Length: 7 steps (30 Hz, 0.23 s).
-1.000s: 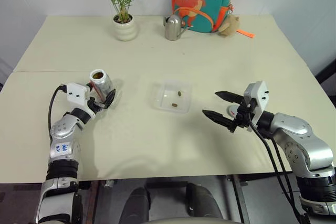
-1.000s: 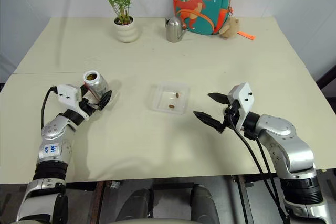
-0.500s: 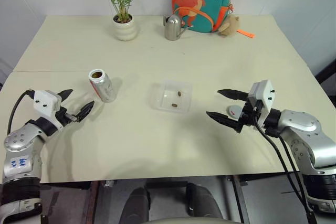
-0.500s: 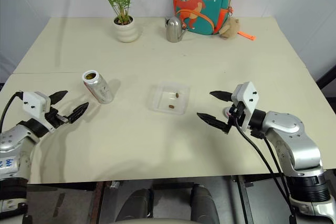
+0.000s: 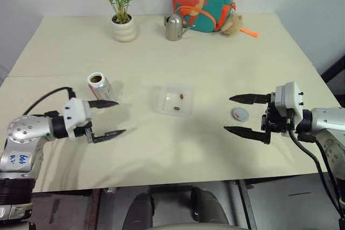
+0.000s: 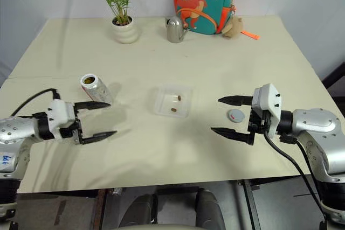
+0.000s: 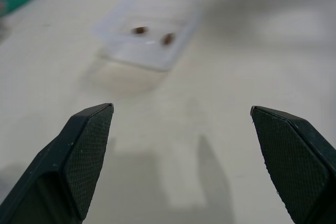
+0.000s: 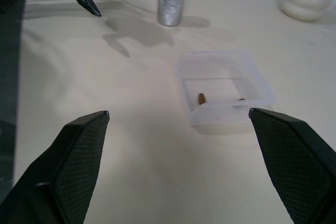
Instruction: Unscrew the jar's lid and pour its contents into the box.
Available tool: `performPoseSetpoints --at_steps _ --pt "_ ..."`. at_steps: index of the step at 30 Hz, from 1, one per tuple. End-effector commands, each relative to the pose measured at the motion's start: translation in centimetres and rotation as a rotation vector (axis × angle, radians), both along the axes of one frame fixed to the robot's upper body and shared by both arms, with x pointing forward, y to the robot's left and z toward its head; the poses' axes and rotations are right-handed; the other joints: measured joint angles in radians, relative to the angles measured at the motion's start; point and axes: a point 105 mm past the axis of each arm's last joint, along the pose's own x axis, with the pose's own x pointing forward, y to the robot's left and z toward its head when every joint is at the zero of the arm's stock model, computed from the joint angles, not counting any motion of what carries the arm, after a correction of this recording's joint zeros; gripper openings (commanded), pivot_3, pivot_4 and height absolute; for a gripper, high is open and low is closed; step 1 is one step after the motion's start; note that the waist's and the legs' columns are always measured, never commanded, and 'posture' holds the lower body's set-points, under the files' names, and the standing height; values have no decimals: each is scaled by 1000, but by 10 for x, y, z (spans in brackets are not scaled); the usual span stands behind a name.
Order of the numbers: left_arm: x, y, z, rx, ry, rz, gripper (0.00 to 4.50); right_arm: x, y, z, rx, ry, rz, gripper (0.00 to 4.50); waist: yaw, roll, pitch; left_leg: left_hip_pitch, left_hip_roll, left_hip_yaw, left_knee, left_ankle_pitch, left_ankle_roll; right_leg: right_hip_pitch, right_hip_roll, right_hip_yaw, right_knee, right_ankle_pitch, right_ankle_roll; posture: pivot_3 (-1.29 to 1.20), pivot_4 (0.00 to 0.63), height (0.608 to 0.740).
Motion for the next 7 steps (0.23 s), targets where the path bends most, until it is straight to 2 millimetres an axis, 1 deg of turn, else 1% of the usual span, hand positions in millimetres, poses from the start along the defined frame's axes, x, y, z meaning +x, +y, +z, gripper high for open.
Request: performPoseSetpoints --at_steps 1,4,7 --pt "1 -5 12 -31 -43 -13 4463 -6 -3 9 -5 -40 2 4500 4 0 0 0 1 0 0 0 0 -1 1 0 0 0 0 0 150 740" --pt "5 -9 17 -57 -67 -1 4463 -6 -6 8 2 -37 -14 4500 10 0 0 -1 3 0 0 -1 -1 -3 4 1 1 0 0 0 150 740" --pt "7 -12 25 -81 -82 -3 4463 -6 -3 7 16 -40 -21 4500 11 0 0 -1 4 0 0 -1 -1 -3 4 1 1 0 0 0 150 740"
